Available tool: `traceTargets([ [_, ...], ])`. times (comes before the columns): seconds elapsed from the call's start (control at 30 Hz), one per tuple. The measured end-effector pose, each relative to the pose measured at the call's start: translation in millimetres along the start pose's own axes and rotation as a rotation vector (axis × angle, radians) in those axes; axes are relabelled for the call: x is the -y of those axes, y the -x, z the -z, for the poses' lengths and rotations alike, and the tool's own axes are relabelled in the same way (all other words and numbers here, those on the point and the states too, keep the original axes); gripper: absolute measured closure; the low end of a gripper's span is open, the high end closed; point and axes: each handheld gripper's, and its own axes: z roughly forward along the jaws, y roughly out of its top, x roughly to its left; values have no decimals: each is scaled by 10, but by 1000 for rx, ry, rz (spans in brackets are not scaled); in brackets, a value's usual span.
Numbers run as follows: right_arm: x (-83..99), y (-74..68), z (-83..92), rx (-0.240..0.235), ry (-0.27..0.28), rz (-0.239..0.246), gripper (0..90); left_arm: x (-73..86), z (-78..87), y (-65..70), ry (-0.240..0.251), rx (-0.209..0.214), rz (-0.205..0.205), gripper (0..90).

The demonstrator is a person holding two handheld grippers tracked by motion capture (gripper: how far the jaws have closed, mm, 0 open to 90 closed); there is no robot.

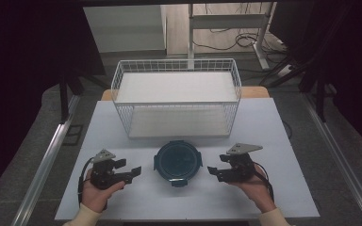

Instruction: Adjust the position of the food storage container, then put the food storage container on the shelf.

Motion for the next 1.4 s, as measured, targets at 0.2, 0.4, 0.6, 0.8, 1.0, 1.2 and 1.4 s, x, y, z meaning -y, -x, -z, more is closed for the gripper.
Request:
traceTargets([
  [0.2, 15, -54, 24, 6, 2, -10, 229, -24, 58, 33, 21, 18, 10, 245],
  [0.4, 3, -27, 48, 9, 15, -61, 196, -44, 62, 65, 23, 19, 21, 235],
  [0.6, -29, 28, 61, -49, 12, -136, 173, -84, 18, 104, 7, 40, 26, 213],
  [0.8, -122, -26, -7, -80, -12, -145, 156, -154, -23, 169, -18, 65, 35, 184],
  [1.0, -220, -47, -116, -96, -23, -162, 153, -211, -87, 181, -47, 85, 67, 173],
  [1.2, -345, -73, -240, -101, -7, -217, 130, -277, -243, 165, -70, 139, 117, 162],
  [1.4, -347, -70, -366, -131, -11, -269, 126, -325, -392, 152, -81, 178, 158, 160],
])
